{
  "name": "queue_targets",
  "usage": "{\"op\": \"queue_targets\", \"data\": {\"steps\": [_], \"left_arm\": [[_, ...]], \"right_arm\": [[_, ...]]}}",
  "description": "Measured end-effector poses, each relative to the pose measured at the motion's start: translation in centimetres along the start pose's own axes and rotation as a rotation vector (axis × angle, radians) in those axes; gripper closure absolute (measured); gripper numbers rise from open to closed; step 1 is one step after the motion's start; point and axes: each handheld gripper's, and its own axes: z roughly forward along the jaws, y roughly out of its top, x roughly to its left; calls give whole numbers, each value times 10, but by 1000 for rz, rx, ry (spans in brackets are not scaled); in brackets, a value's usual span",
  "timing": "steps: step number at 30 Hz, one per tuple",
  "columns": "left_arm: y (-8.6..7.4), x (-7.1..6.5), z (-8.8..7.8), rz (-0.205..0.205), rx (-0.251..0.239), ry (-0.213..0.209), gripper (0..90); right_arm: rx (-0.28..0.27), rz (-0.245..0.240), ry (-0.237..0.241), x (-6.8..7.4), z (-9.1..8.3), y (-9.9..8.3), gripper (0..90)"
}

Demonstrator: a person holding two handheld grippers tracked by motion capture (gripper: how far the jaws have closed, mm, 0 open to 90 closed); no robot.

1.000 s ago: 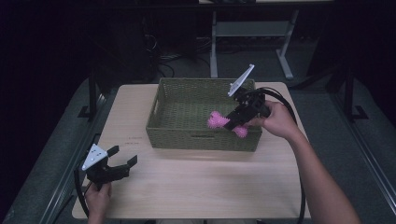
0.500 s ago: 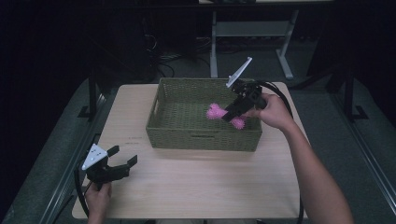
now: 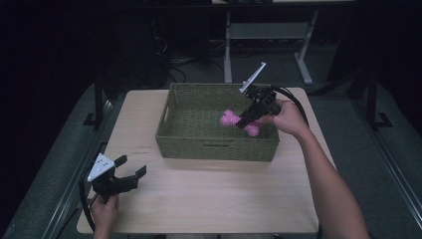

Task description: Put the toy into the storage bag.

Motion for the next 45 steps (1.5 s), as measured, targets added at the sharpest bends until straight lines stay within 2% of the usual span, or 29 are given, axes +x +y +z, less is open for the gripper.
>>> {"op": "queue_targets", "data": {"steps": [11,25,38,41,45], "left_arm": [[0,0,0,1,2,0,133],[0,1,0,0,0,1,133],[0,2,0,0,3,0,133],[0,2,0,-2,3,-2,133],[0,1,0,-1,2,-2,133]], "right_arm": [[6,36,-4,-14,5,-4,578],[40,55,-5,-25,19,-7,577],[75,69,-2,-30,32,-8,575],[63,78,11,-33,37,-12,576],[78,95,8,-36,42,-18,576]]}}
